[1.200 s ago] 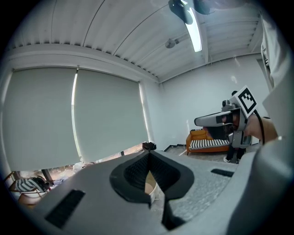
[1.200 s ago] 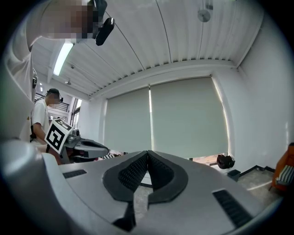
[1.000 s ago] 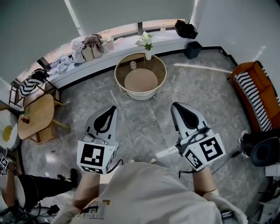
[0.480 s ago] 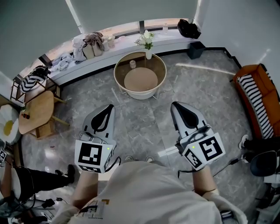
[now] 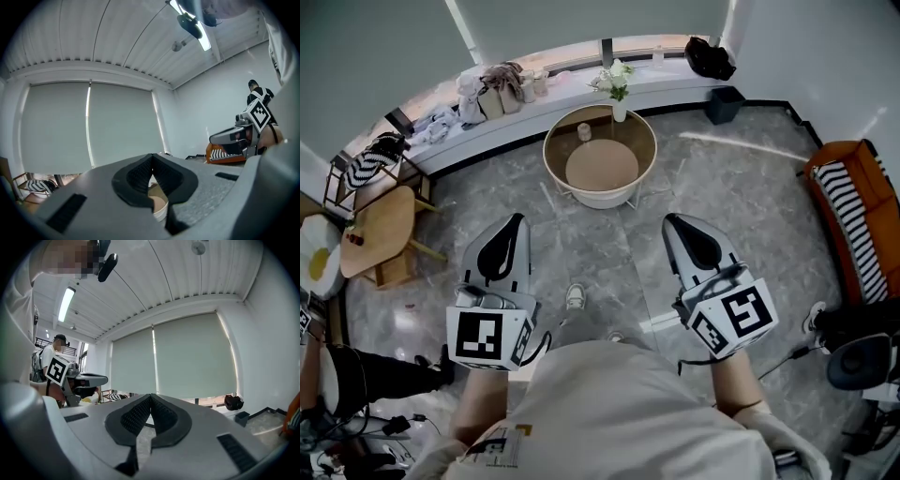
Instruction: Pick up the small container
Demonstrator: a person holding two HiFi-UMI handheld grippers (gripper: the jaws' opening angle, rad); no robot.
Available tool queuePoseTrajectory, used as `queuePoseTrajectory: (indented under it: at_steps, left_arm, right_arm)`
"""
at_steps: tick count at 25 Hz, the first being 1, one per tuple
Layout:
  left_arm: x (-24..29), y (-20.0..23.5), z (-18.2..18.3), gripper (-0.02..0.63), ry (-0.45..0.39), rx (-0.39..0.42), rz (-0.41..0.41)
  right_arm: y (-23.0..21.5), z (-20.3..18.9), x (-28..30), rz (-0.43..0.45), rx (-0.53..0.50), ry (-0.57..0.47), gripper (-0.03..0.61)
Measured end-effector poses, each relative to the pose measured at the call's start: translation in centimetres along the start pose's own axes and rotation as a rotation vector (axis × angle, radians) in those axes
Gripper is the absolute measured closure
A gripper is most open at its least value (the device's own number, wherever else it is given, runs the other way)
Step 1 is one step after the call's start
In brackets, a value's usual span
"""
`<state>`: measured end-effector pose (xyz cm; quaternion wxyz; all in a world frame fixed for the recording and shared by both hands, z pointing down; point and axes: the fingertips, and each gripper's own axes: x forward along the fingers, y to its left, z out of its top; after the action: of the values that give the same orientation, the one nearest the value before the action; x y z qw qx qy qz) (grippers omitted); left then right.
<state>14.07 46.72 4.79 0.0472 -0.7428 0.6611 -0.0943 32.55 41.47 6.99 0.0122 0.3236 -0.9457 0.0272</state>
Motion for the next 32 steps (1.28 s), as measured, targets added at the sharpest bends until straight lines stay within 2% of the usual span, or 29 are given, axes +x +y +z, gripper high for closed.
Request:
queuePoseTrajectory:
  at_steps: [6,13,21,32]
  left_arm:
    - [1.6,-0.9,-0.9,0.606,-0.001,0.019,-0.026]
    - [4.0,-0.4,-3.7,0.606,0.018,0.029,-0.059]
    - [9.2,4.1,-7.3,0.606,0.074,0.013,-0.058]
    - [17.9,12.5,-10.1,0.606,0.137,-0.003,-0.098]
  right_arm:
    - [-1.3,-1.2,0.5,-0.018,0.001,0.006,0.571]
    - [-2.4,-3.3,3.0,-0.032,-0.004,0.017,0.571]
    - [-4.9,-3.4,9.2,-0.055,-0.030,0.012,0.571]
    - [-7.3,-4.0,22.6,-0.068,-0.008,0.047,0.571]
